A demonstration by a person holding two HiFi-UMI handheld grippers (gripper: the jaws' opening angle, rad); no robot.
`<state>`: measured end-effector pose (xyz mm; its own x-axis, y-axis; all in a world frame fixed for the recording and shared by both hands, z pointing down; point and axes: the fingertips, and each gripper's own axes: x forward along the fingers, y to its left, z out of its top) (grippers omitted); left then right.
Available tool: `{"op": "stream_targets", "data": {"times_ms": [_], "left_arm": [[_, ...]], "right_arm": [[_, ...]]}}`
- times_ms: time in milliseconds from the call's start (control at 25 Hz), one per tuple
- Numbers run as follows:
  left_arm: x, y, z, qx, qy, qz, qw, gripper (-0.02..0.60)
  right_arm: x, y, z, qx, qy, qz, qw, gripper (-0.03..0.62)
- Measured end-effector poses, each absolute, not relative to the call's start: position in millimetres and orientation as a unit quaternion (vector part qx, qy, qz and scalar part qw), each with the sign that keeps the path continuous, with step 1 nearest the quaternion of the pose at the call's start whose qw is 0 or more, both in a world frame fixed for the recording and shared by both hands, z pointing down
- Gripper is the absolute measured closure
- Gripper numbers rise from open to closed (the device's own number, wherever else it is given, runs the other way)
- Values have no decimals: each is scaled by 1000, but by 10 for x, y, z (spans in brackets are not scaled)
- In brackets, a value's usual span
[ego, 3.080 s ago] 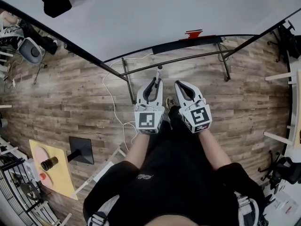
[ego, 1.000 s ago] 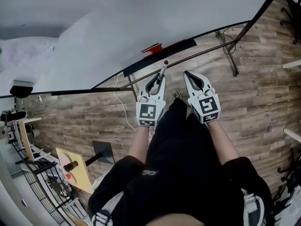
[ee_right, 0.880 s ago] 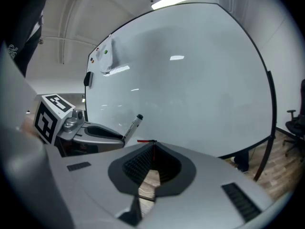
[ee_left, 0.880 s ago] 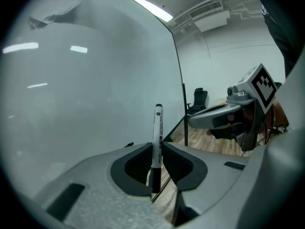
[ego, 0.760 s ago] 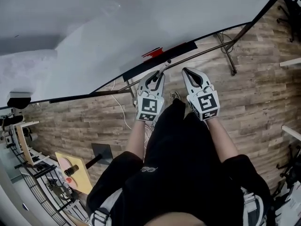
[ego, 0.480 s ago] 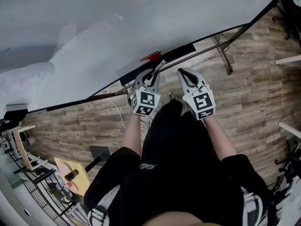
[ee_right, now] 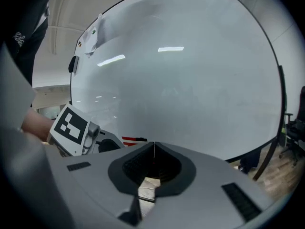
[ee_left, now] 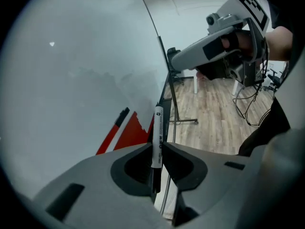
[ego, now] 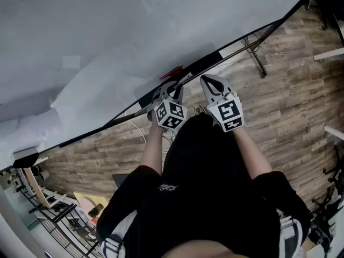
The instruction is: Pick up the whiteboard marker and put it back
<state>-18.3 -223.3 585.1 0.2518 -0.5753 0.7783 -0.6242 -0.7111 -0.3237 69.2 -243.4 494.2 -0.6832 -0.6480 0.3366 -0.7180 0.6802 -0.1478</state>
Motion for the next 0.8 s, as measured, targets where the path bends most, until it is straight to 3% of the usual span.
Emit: {"op": "stream_targets", "data": {"times_ms": [800], "left_arm": [[-221, -2299, 6344, 766, -319, 558, 30, 514]], "right_arm": [[650, -2542, 5015, 377, -905, 144, 135, 591]]}}
